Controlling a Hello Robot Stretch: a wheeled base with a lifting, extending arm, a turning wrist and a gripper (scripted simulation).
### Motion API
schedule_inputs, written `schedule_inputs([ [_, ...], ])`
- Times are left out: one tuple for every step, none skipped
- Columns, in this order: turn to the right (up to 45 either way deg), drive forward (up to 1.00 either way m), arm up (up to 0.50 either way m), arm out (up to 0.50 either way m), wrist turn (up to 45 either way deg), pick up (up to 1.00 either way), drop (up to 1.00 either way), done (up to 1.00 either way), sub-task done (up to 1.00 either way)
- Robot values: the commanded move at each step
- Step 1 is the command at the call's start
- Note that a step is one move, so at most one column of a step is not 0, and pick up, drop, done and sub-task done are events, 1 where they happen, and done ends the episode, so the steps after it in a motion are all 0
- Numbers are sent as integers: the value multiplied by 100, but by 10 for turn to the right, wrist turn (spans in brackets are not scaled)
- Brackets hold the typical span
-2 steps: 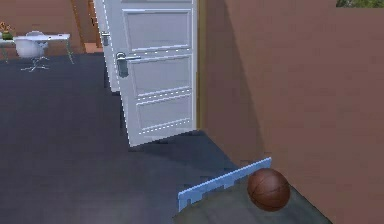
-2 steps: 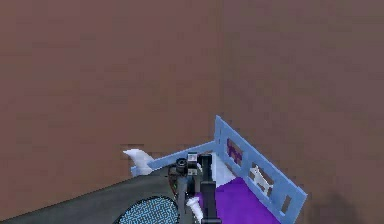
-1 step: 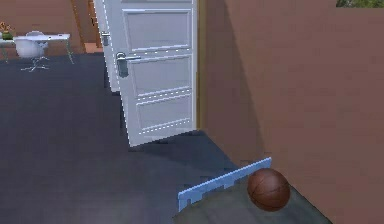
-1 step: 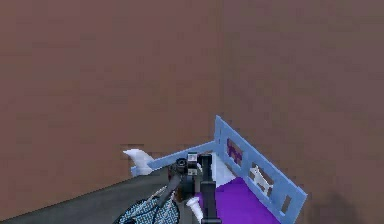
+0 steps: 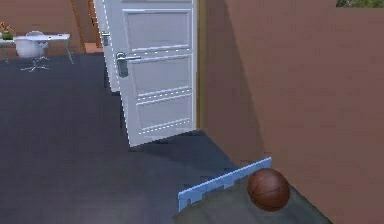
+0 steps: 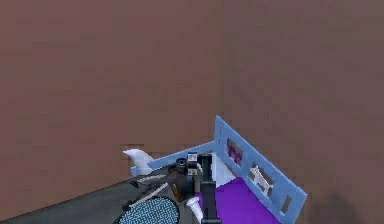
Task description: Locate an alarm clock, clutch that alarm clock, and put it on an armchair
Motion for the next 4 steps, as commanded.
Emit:
schedule_inputs([
  [0,0,0,0,450,0,0,0,0],
  [0,0,0,0,330,0,0,0,0],
  [0,0,-30,0,0,0,0,0,0],
  [0,0,0,0,0,100,0,0,0],
])
